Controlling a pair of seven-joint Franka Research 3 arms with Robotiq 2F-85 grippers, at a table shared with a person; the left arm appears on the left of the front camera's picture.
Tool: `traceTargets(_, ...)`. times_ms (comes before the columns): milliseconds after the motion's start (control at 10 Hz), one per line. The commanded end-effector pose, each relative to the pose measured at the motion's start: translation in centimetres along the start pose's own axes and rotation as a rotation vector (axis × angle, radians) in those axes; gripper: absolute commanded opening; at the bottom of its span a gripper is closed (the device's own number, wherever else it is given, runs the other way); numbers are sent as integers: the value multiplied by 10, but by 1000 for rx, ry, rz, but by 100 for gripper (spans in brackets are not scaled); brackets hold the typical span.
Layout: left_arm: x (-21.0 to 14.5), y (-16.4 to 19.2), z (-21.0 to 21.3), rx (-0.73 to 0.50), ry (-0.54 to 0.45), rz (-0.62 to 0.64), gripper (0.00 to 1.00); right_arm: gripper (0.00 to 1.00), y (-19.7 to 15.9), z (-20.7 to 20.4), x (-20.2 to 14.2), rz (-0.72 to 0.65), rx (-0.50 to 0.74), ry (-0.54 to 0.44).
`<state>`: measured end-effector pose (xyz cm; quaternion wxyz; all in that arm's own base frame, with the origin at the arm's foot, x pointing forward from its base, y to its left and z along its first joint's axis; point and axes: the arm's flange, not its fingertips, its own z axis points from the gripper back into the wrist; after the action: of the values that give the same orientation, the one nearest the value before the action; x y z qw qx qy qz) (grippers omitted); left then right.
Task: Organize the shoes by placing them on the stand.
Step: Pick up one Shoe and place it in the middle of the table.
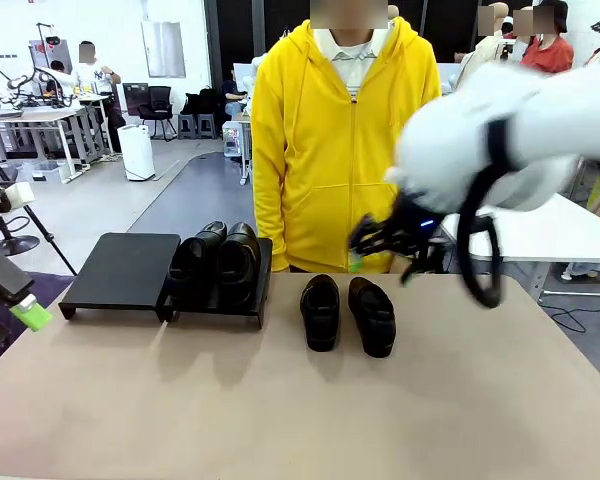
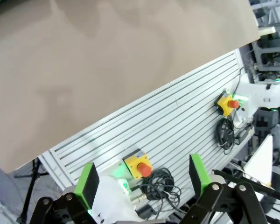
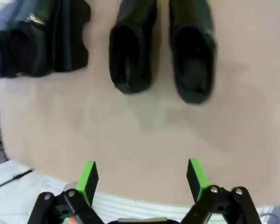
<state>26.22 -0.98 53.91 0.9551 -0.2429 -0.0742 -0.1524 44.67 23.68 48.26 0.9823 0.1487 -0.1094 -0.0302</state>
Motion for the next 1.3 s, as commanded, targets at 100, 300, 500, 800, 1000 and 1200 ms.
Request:
traceTargets(100, 0, 0, 2, -18, 0, -5, 100, 100, -3, -48, 10, -23, -31, -2)
traceTargets(300, 0, 0, 2, -18, 0, -5, 100, 100, 18, -42, 0, -9, -43, -11)
traceTargets(500, 0, 0, 2, -18, 0, -5, 100, 100, 22, -75, 14, 49, -170, 71)
traceTargets(800, 0, 0, 2, -18, 0, -5, 100, 100, 33, -67, 78, 29, -281, 163)
traceTargets(1000, 0, 0, 2, -18, 0, -5, 100, 100, 41, -86, 113, -12, -327, 208)
traceTargets(1200, 0, 0, 2, -18, 0, -5, 100, 100, 48, -104, 126, -46, -343, 219)
